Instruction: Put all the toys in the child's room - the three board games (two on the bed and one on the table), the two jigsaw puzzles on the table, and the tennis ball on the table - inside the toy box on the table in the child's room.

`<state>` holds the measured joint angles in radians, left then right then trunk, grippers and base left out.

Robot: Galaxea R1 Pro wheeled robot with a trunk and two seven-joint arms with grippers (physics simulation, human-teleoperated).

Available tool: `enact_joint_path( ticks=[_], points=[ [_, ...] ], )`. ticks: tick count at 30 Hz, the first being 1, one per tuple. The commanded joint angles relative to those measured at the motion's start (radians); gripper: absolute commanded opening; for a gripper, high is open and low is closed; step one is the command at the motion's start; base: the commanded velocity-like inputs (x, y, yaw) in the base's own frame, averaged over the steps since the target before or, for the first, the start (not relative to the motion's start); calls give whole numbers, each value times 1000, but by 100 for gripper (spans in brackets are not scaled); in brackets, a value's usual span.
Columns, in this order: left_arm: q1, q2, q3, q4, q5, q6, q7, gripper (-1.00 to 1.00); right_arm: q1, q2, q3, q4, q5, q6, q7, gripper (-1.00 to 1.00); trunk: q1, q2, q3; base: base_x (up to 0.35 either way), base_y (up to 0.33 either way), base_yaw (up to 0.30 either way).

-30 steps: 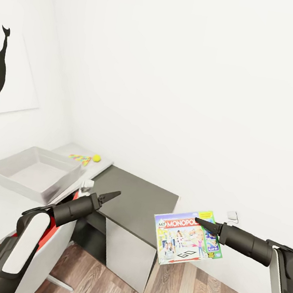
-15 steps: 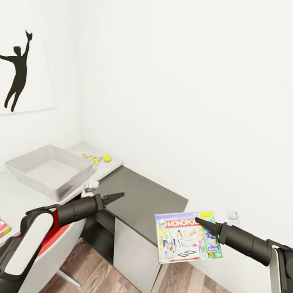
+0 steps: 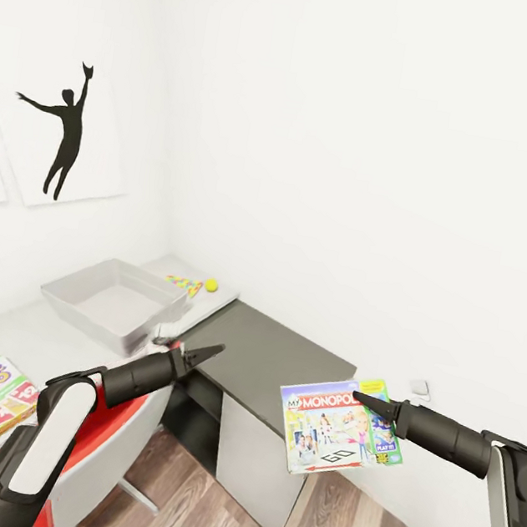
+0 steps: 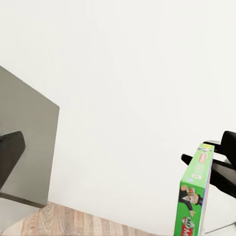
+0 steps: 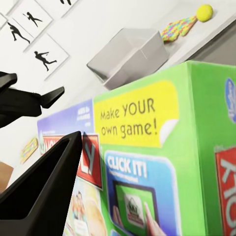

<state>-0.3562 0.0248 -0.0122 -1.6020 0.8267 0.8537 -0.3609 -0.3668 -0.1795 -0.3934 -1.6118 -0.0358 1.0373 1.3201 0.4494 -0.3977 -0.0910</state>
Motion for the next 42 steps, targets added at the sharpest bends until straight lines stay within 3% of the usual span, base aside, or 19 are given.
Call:
enact_joint_path(
  ticks=[1,42],
  points=[
    [-1,0,0,1,0,4,-1,100,-1,0,-1,0,-4,10,1,-100,1,-2,-2,0,0,272],
    [-7,1,0,-1,2,8,-1,100,0,3,-1,0,-4,10,0,-100,1,-2,-2,0,0,287]
  ],
)
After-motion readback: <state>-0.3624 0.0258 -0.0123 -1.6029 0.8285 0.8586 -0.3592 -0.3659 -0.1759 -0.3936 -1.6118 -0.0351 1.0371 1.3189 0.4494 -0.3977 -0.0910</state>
